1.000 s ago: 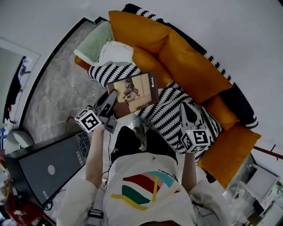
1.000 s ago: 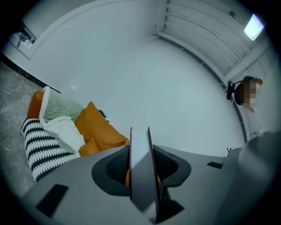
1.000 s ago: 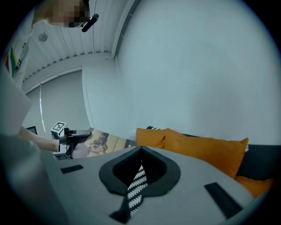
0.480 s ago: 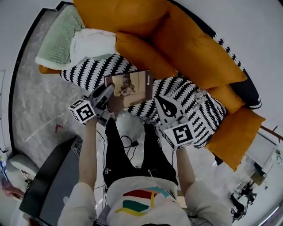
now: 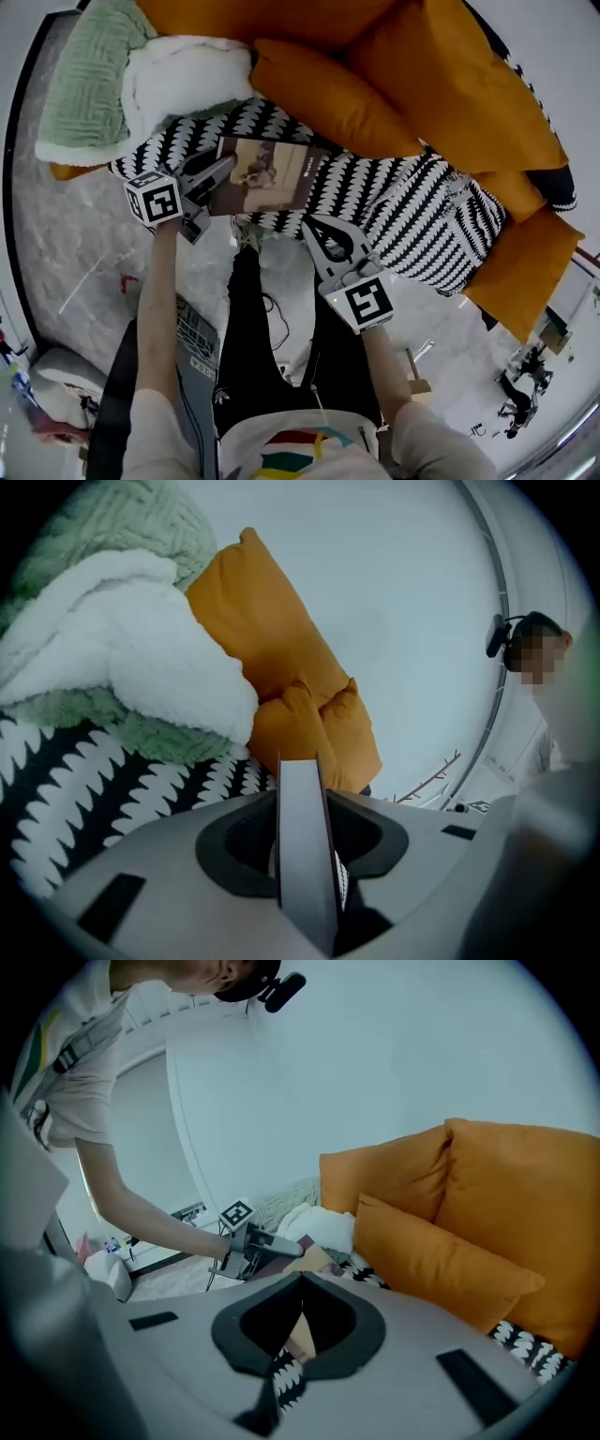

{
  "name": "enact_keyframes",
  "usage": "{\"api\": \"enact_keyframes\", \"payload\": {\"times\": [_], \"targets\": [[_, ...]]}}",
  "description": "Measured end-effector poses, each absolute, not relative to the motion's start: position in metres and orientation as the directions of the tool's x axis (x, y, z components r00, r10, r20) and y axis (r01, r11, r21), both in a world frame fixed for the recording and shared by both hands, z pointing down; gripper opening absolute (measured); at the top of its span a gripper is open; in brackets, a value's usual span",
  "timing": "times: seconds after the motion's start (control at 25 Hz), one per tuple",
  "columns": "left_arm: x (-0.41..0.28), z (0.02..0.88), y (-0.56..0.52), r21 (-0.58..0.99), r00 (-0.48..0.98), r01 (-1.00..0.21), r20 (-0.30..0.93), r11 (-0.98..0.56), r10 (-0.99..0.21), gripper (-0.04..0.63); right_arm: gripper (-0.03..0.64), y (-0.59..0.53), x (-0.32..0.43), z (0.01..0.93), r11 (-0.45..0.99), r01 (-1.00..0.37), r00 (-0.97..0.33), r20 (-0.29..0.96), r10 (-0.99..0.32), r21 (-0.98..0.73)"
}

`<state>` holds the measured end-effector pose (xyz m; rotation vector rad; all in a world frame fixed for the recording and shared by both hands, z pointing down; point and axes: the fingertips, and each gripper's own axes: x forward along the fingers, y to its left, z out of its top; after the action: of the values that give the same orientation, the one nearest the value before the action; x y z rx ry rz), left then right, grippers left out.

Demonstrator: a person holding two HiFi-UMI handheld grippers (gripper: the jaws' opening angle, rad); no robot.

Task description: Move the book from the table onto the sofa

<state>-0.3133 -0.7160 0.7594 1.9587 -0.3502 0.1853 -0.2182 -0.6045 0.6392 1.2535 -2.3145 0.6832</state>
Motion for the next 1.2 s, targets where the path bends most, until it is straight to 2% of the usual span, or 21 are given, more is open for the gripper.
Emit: {"api": "enact_keyframes", "payload": {"times": [0.2, 0.32, 0.44, 0.48, 0.52, 0.56, 0.68, 1.2], "targets": [[-0.305, 0.737, -0.712, 0.888, 0.956, -0.292, 0.274, -0.354, -0.101, 0.155, 0.012, -0.615, -0.22, 0.606, 0.464, -0.863, -0.486, 0.58, -0.654, -0.201], [-0.301, 0.722, -0.71, 0.864, 0.941, -0.336, 0.322, -0.375, -0.102, 0.155, 0.012, -0.622, -0.22, 0.581, 0.471, -0.858, -0.494, 0.575, -0.652, -0.204], [-0.312, 0.742, -0.721, 0.795, 0.904, -0.423, 0.406, -0.435, -0.136, 0.174, 0.012, -0.627, -0.231, 0.591, 0.476, -0.859, -0.492, 0.565, -0.662, -0.19], [-0.317, 0.754, -0.729, 0.754, 0.884, -0.461, 0.438, -0.468, -0.165, 0.188, 0.012, -0.629, -0.236, 0.6, 0.471, -0.862, -0.486, 0.566, -0.666, -0.186], [-0.323, 0.767, -0.738, 0.714, 0.864, -0.495, 0.463, -0.496, -0.196, 0.235, 0.012, -0.632, -0.244, 0.611, 0.466, -0.865, -0.48, 0.571, -0.666, -0.185], [-0.332, 0.78, -0.747, 0.683, 0.85, -0.519, 0.477, -0.513, -0.225, 0.313, 0.012, -0.636, -0.253, 0.624, 0.462, -0.867, -0.478, 0.578, -0.661, -0.188], [-0.357, 0.812, -0.777, 0.635, 0.828, -0.557, 0.472, -0.536, -0.301, 0.376, 0.012, -0.653, -0.281, 0.665, 0.462, -0.864, -0.482, 0.594, -0.644, -0.201], [-0.371, 0.793, -0.794, 0.633, 0.823, -0.568, 0.428, -0.527, -0.374, 0.382, 0.012, -0.668, -0.298, 0.662, 0.483, -0.854, -0.498, 0.567, -0.656, -0.19]]}}
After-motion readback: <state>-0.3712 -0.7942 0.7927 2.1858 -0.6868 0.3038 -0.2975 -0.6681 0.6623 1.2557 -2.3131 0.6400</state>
